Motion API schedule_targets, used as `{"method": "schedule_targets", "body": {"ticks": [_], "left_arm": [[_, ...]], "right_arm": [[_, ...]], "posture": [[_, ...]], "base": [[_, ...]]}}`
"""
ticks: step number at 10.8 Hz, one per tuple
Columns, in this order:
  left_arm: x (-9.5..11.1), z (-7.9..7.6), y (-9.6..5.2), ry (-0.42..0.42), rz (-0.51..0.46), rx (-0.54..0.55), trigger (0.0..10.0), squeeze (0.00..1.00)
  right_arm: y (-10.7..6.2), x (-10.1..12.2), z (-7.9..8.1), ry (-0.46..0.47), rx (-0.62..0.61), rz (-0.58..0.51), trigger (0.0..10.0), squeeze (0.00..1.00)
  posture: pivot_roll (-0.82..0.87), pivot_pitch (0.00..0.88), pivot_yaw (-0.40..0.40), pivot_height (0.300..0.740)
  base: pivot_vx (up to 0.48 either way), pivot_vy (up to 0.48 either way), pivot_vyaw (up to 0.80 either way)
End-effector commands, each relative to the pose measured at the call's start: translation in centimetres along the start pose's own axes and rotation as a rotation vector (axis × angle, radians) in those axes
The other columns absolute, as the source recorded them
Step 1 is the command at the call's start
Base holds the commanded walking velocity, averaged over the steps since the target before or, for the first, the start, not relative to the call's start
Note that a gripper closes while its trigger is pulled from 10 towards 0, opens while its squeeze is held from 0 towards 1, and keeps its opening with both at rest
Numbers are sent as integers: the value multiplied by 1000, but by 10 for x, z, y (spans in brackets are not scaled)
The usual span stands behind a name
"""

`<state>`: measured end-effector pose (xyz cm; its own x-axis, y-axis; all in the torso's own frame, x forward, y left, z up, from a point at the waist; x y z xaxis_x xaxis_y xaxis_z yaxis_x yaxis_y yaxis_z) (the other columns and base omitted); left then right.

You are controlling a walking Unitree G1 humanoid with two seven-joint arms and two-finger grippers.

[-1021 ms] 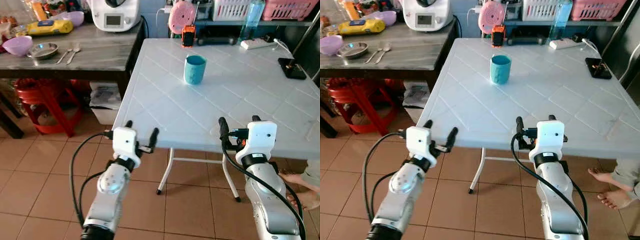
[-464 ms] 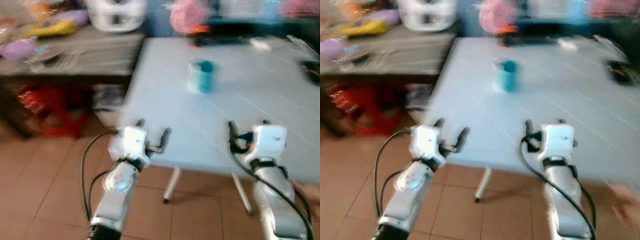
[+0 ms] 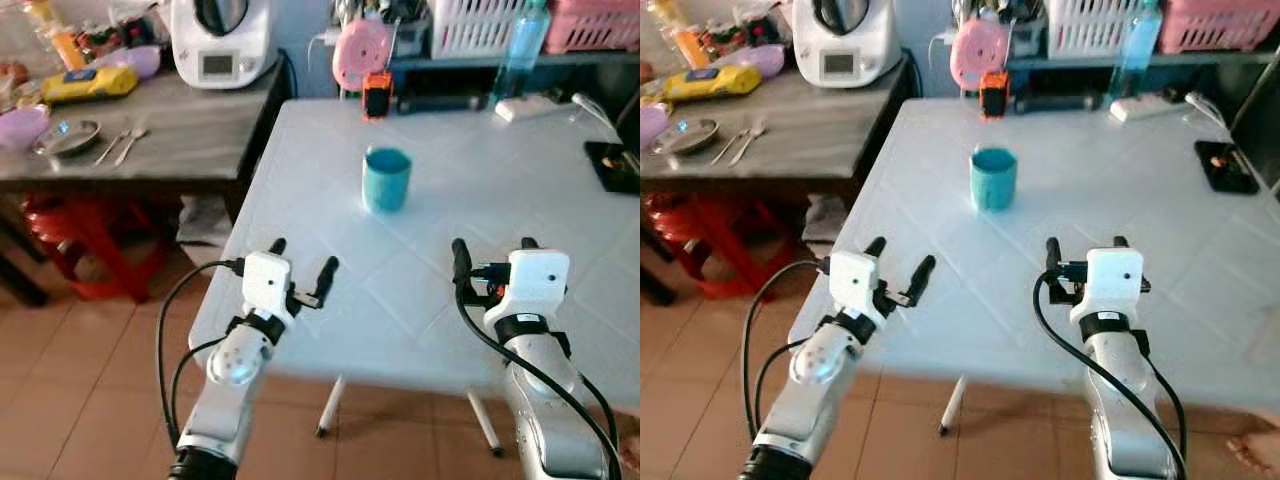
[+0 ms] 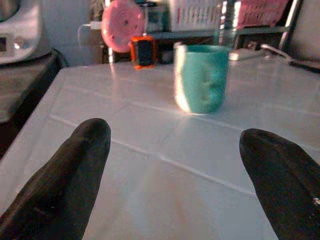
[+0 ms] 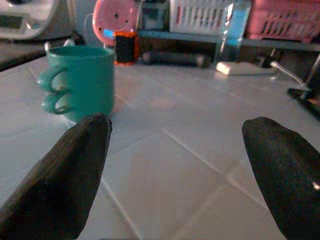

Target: Setting the table

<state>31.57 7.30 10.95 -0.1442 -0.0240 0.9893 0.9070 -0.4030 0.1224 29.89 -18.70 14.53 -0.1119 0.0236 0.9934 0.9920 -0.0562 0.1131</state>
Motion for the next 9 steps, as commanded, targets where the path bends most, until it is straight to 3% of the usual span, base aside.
{"method": "schedule_targets", "body": {"ticks": [1,3,6,9], "left_arm": [[-1,9,-2,12,10,22,10000,0],[-3,10,-4,20,22,21,10000,0],[-11,15,-17,46,62,-15,10000,0],[-12,24,-33,63,80,-57,10000,0]], "right_arm": [[0,2,10,16,28,-5,10000,0],[1,1,15,24,34,-5,10000,0],[-2,-3,49,26,146,3,10000,0],[2,-5,62,47,170,5,10000,0]], "posture": [[-169,88,75,740],[-163,90,77,740],[-138,115,85,740],[-109,135,97,740]], "base": [[341,0,0],[279,0,0],[0,0,0],[0,0,0]]}}
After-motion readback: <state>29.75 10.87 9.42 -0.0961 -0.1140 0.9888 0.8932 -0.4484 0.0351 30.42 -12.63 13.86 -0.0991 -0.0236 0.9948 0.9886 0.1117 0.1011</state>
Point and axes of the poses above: a point about 5 cm out from each wrist's last joint towards the gripper, its own y axis pointing out of the wrist towards the gripper, its own x axis along the axis of the wrist's last joint, z = x × y, the point moved 3 cm from there along y, pointing out of the wrist towards the gripper, and after that the axes turned 6 degrees about y, right-handed, at the moved point
